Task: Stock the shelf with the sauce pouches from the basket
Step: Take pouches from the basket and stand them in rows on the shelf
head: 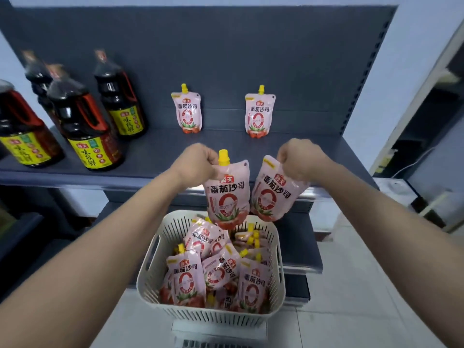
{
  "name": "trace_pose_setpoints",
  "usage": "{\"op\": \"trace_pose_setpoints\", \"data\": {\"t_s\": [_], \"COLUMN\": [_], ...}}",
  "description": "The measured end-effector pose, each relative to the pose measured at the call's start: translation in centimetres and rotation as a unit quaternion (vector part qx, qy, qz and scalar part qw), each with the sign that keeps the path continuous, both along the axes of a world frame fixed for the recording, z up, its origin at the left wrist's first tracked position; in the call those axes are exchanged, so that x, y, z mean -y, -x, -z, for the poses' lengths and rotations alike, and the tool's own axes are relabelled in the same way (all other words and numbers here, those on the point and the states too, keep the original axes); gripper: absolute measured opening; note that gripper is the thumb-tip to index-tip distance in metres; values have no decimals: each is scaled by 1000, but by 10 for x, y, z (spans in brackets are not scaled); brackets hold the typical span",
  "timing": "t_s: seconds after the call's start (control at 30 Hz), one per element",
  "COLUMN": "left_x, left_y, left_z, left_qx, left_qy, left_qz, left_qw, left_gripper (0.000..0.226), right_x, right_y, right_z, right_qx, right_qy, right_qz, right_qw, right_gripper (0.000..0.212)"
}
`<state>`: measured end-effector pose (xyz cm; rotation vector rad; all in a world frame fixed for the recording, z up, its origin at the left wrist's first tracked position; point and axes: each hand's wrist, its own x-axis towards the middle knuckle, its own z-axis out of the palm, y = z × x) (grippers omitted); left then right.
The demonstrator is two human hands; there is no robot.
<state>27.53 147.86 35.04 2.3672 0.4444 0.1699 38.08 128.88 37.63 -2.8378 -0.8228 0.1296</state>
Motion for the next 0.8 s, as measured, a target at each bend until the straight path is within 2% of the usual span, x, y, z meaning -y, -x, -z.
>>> {"op": "trace_pose_setpoints", "data": {"t_s": [0.13, 0.3, 0.53, 0.63, 0.8], "left_x": [-4, -2, 14, 26, 39], "left_y": [-33, -77, -151, -186, -248], "left_z": [-27, -48, -57, -54, -48], "left_qx": [38, 83, 109, 110, 108], "left_qy": [-3, 10, 5, 5, 5], "left_qz": [31, 49, 60, 49, 24], "left_qw": [999, 995, 992, 993, 994], "left_gripper": [18, 14, 10, 24, 27], "right_x": [9, 25, 47, 58, 77], "right_y": [-23, -60, -128, -166, -232], "right_z": [-25, -48, -62, -58, -48], "right_qx": [57, 120, 205, 218, 207], "right_qy": [-36, -77, -67, -71, -87], "right_qz": [39, 89, 131, 127, 105], "right_qw": [997, 986, 968, 965, 969], "right_gripper": [18, 24, 30, 29, 24]}}
